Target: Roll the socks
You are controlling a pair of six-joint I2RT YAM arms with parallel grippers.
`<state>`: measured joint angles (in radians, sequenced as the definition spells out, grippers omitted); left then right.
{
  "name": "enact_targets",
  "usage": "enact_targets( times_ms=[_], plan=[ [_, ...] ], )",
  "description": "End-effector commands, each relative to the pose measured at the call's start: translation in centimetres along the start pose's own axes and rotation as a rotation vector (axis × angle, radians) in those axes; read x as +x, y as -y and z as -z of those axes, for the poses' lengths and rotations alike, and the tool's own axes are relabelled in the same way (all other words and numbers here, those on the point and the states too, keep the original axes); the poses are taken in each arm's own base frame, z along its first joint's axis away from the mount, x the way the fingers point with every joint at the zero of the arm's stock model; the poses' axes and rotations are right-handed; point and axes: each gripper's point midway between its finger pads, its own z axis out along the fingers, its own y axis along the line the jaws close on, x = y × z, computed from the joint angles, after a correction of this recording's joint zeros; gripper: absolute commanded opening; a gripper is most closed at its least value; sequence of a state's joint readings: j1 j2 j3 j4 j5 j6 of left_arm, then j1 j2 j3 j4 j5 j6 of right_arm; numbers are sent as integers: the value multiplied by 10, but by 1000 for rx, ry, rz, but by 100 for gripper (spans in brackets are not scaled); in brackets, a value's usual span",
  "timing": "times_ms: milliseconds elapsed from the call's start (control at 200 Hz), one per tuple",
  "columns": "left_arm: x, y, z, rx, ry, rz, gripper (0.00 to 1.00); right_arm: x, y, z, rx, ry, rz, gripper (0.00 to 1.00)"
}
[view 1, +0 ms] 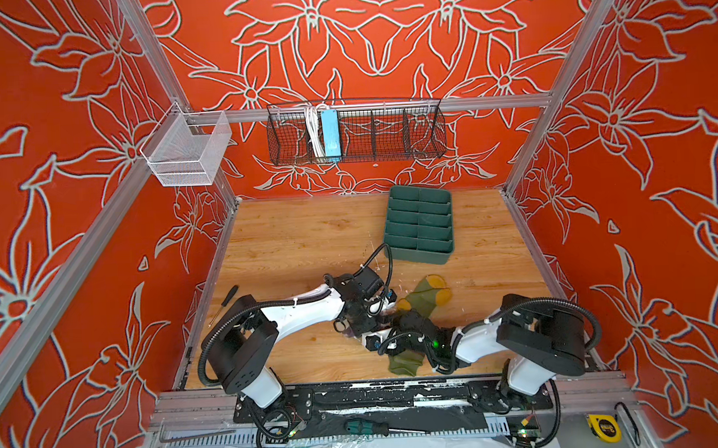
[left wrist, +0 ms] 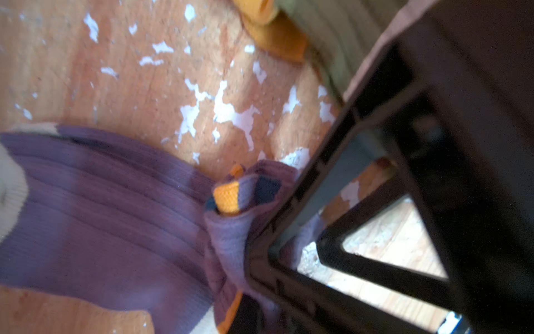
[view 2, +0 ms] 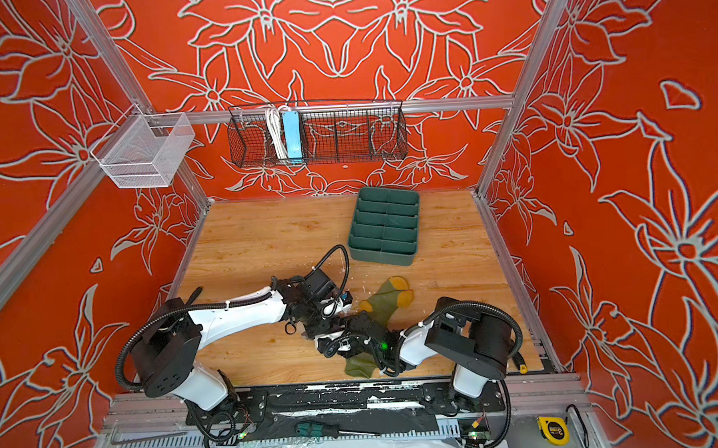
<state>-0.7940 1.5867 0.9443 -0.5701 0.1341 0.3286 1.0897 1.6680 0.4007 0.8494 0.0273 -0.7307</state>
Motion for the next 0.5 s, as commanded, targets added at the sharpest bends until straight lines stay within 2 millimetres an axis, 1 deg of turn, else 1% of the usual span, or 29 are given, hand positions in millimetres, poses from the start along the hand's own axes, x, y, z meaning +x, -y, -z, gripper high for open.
enact_targets(
  times_ms=[0, 55, 90, 195, 305, 340, 380, 495],
  plan=[
    [-26, 40, 20, 158, 126, -66, 0, 55, -10, -6, -17, -241, -34, 45],
    [-26, 39, 21, 157, 130, -70, 0, 58, -11, -7, -24, -256, -30, 39],
    [-26, 40, 21, 156, 132, -71, 0, 61, -13, -8, -28, -268, -26, 33],
    [-25, 40, 22, 154, 136, -75, 0, 63, -14, -8, -25, -279, -28, 25],
    [-26, 39, 24, 147, 153, -84, 0, 65, -14, -7, -27, -291, -37, 13],
    [-26, 41, 24, 152, 164, -90, 0, 65, -16, -6, -33, -294, -36, 5],
    [-27, 42, 25, 154, 180, -100, 0, 65, -16, -6, -33, -295, -40, 0],
    [-28, 42, 28, 141, 216, -139, 0, 64, -15, -3, -35, -293, -59, 0]
  ],
)
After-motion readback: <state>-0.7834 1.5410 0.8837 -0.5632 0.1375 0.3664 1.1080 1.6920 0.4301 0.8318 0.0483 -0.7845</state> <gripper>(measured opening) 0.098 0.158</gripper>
